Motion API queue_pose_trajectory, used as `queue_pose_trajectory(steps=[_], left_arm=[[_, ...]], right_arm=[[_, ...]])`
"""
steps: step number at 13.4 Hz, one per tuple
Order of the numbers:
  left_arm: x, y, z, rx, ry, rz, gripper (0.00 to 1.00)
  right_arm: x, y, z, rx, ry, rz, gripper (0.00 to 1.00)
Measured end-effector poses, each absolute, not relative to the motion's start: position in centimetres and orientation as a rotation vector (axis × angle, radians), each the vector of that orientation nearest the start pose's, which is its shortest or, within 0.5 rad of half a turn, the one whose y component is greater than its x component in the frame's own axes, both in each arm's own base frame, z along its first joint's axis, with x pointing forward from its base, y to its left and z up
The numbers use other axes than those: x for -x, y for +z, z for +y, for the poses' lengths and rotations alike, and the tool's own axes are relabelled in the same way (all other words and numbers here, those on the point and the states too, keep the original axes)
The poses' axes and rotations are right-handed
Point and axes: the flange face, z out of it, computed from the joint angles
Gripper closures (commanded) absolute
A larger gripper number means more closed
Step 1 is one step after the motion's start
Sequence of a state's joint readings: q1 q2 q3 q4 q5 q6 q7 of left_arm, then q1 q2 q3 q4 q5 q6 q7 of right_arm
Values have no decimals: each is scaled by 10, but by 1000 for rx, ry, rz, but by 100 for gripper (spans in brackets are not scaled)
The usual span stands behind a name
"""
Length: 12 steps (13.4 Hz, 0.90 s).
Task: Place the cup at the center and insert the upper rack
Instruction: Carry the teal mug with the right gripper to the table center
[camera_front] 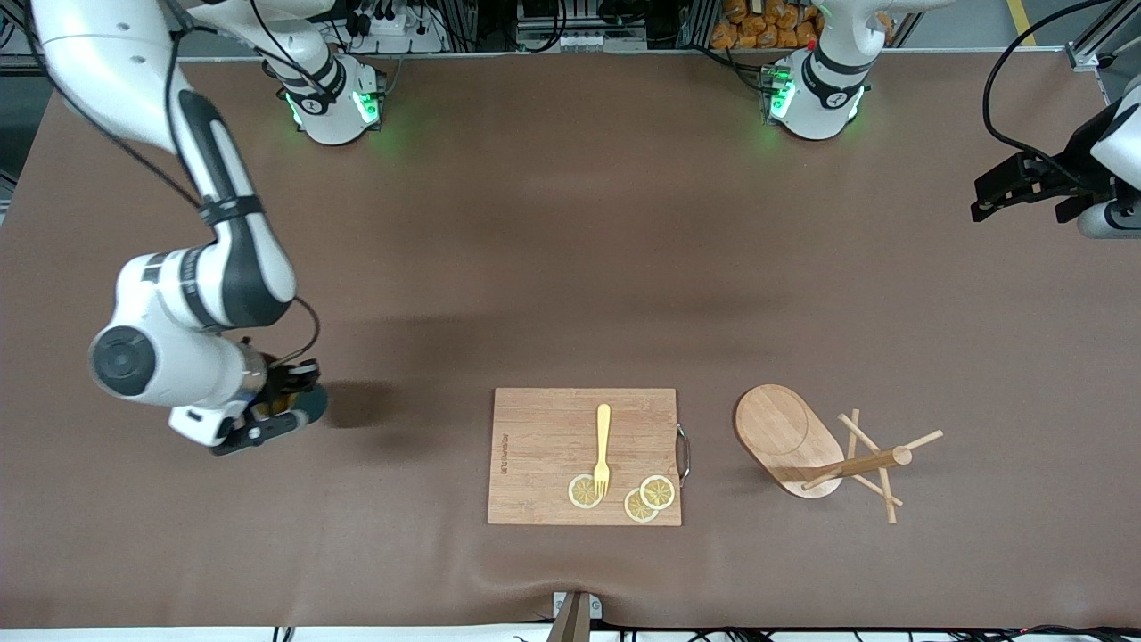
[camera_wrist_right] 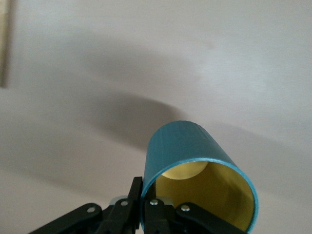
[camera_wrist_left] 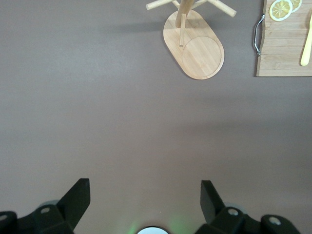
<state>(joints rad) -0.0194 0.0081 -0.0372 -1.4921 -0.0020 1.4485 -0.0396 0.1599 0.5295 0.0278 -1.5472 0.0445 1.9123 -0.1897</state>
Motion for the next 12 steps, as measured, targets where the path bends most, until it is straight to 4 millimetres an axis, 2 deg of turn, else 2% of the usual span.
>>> queue_pose_trajectory(steps=[2, 4, 8, 10, 12], left_arm=[[-544, 647, -31, 3140, 79, 26, 0], [-544, 647, -28, 3141, 78, 19, 0], [-544, 647, -25, 3141, 77, 9, 0], [-544, 647, -25, 3141, 76, 9, 0], [-544, 647, -24, 3141, 75, 8, 0]], right_arm=[[-649, 335, 184, 3031, 264, -581, 100], [-627, 335, 249, 3036, 270, -618, 100], [-562, 336, 377, 3067, 254, -619, 100], [-527, 333, 426, 3073, 247, -644, 100], [-494, 323, 462, 3068, 265, -725, 100]])
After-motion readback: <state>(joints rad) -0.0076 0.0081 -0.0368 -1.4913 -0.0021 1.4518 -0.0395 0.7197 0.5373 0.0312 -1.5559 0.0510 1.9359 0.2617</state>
